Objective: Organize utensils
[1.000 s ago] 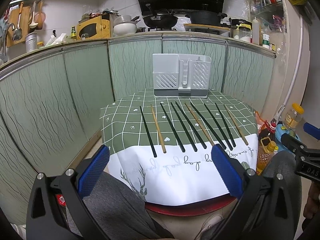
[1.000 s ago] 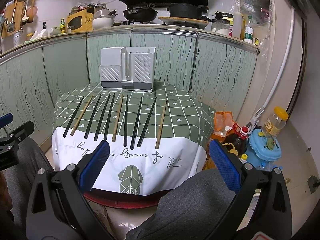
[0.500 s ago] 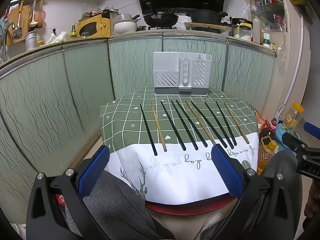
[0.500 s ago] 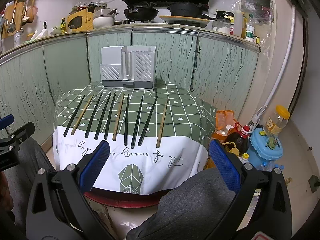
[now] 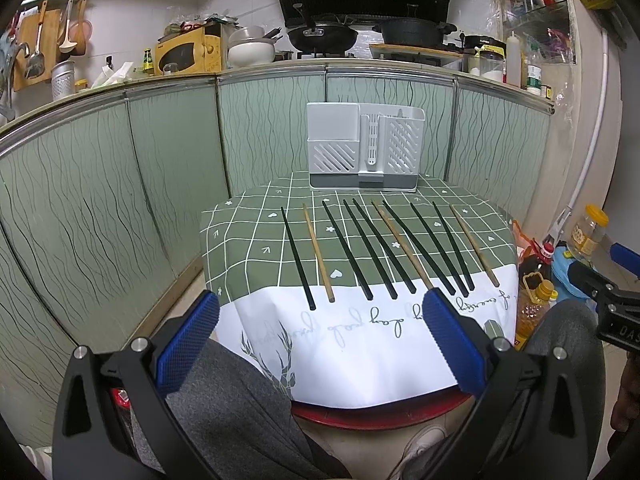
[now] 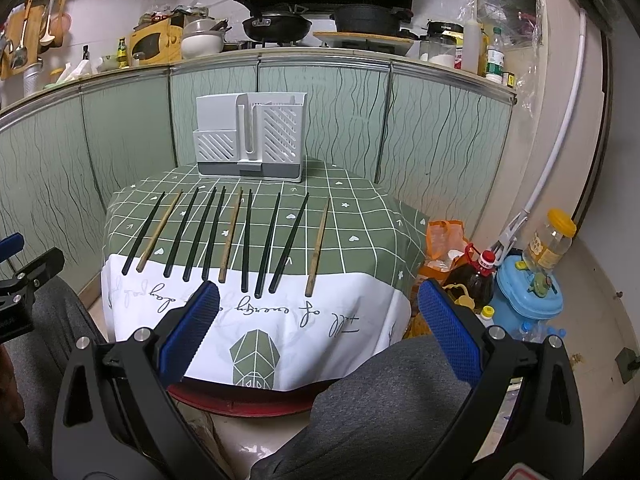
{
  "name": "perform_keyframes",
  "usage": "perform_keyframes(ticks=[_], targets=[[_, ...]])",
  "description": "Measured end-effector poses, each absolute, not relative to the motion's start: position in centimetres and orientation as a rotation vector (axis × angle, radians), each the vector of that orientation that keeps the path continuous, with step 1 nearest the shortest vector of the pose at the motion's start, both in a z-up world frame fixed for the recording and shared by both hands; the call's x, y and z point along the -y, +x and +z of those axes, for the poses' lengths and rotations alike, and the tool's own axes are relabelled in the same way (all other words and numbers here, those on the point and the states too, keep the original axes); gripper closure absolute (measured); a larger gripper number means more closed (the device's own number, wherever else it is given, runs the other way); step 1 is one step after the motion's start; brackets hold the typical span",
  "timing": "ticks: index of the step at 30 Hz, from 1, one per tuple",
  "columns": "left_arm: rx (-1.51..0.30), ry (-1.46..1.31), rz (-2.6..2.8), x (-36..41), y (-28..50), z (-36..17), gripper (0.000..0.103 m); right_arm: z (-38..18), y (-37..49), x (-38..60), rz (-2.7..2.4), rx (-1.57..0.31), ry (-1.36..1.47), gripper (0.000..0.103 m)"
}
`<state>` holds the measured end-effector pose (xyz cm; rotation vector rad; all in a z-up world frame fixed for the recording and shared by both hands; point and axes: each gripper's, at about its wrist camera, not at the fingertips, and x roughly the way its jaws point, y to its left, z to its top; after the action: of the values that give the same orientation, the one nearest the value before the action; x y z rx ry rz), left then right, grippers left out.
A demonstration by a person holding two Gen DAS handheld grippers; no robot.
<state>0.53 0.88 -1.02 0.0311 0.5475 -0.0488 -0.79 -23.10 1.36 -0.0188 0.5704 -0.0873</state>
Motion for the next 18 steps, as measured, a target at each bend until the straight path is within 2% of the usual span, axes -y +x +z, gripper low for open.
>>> perform_keyframes(ticks=[18], targets=[[-0.544, 0.027, -0.042, -1.26, 0.53, -0.36, 0.004, 1.27, -0.61, 23.34, -0.088, -0.586, -0.022, 0.008]])
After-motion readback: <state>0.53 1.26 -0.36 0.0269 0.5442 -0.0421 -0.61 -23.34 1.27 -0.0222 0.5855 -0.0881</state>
